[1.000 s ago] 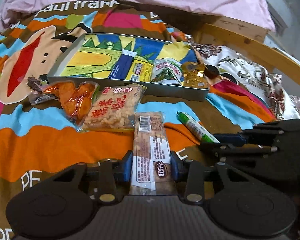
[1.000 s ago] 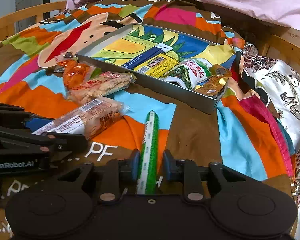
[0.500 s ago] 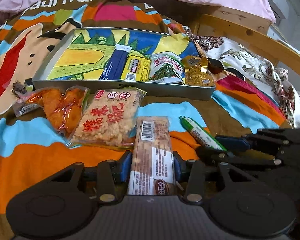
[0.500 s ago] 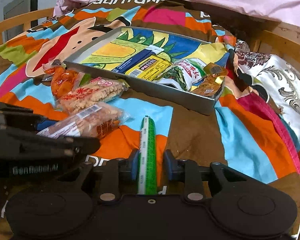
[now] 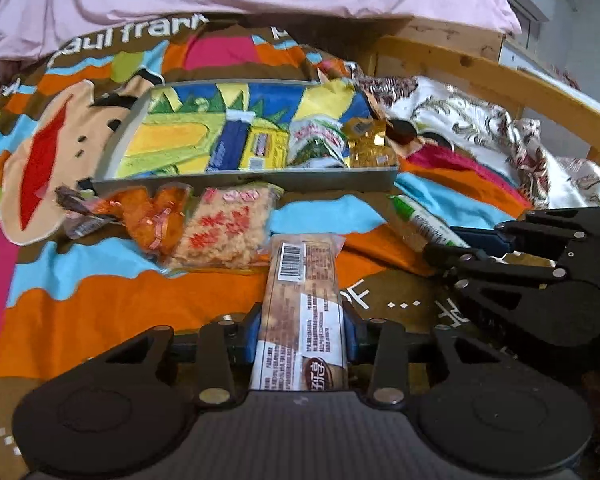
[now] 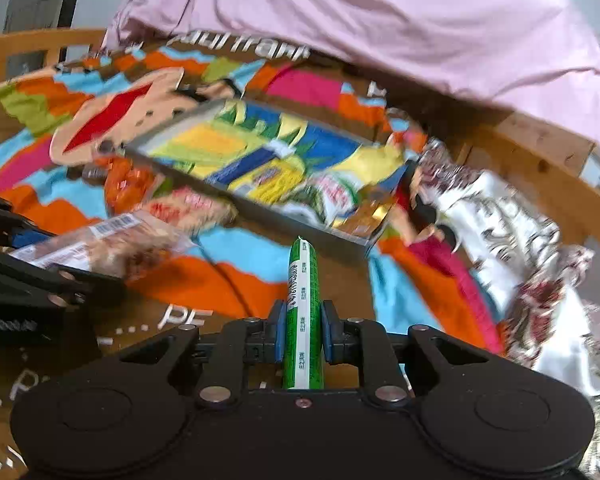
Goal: Organize snacks
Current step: 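Lift the brown bar with the left tool while the right tool lifts the green packet, then lower the brown bar into the tray with the left tool while the right tool lowers the green packet there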
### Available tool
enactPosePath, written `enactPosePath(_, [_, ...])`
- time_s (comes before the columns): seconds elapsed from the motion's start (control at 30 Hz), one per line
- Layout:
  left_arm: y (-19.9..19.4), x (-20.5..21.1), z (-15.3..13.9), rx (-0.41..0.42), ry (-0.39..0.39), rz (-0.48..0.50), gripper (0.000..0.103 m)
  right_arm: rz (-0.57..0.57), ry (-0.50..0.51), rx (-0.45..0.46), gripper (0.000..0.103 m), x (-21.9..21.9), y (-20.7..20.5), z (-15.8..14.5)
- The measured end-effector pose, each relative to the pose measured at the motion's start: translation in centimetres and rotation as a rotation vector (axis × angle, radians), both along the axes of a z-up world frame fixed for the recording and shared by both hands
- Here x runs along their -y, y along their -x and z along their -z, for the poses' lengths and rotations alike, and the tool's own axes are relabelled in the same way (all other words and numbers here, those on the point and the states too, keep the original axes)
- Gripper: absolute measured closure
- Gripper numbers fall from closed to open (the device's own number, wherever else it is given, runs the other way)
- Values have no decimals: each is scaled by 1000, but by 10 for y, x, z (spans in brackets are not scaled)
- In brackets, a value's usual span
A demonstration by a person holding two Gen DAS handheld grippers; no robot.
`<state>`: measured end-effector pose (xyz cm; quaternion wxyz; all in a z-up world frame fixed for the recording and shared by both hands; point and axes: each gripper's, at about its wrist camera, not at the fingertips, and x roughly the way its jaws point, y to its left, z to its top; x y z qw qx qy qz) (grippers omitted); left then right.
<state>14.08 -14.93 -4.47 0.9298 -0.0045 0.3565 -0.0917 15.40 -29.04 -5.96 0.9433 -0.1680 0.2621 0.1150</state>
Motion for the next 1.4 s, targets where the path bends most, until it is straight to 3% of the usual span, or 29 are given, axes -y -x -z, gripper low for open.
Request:
enactPosePath(0.33, [1, -26, -46, 161, -8, -112, 62, -3, 46, 216, 84, -12, 4, -19])
enactPosePath(0.53, [-20, -30, -64, 262, 11, -136, 62, 26, -5, 335, 84, -11, -14, -33])
enactPosePath(0.93, [-114, -14, -81, 333, 26, -128, 62, 88, -175, 468, 84, 10, -99, -44])
enactPosePath(1.1, [-156, -1, -76, 363, 15, -102, 62, 111, -276, 431, 84, 17, -140, -32])
enactPosePath(1.3, [-207, 3, -45, 229, 119, -169, 62, 152, -384, 361, 84, 26, -177, -14])
enactPosePath(1.4, [-225, 1, -31, 206, 130, -190, 62, 161, -417, 325, 84, 30, -189, -6])
